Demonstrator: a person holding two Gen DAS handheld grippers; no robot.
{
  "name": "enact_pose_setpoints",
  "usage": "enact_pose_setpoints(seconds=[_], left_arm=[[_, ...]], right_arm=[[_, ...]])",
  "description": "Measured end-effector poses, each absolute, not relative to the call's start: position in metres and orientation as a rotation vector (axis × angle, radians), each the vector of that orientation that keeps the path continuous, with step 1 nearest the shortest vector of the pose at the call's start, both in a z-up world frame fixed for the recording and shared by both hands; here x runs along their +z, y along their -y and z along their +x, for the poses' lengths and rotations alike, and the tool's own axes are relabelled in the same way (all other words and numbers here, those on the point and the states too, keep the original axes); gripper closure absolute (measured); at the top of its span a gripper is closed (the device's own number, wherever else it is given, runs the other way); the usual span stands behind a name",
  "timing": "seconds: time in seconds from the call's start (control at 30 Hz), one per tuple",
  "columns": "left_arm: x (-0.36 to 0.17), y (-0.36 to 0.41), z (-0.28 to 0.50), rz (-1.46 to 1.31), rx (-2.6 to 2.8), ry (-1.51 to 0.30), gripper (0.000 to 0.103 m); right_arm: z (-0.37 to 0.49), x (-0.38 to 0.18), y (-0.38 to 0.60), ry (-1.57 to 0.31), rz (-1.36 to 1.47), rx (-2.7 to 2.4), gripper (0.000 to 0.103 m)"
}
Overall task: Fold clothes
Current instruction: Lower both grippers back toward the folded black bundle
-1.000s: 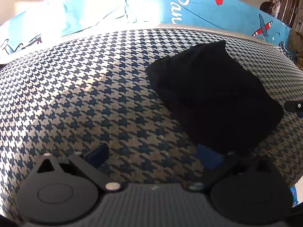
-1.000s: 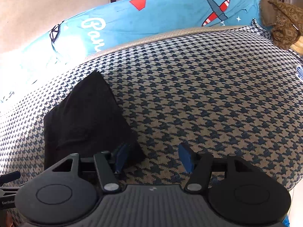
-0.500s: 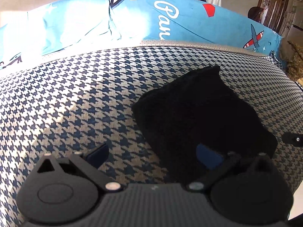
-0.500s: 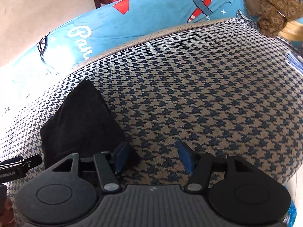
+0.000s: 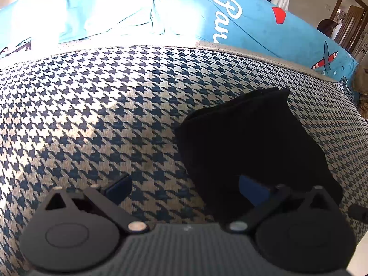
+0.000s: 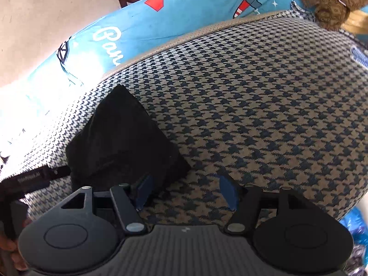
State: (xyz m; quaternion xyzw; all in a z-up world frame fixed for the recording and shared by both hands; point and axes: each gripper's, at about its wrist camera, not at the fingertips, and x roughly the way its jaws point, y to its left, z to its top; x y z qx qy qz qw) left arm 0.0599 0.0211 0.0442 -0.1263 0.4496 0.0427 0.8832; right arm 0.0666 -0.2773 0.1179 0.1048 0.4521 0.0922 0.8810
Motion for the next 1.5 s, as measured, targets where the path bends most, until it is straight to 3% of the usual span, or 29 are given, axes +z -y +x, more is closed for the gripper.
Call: enact_pose_setpoints(seconds=[1.5], left_arm=[[0.026,0.015,0.124,-0.354,0.116,-0.986,0.0]], right_arm=[[0.079,0.098,0.346,-1.03,0.34,0.214,0.036]])
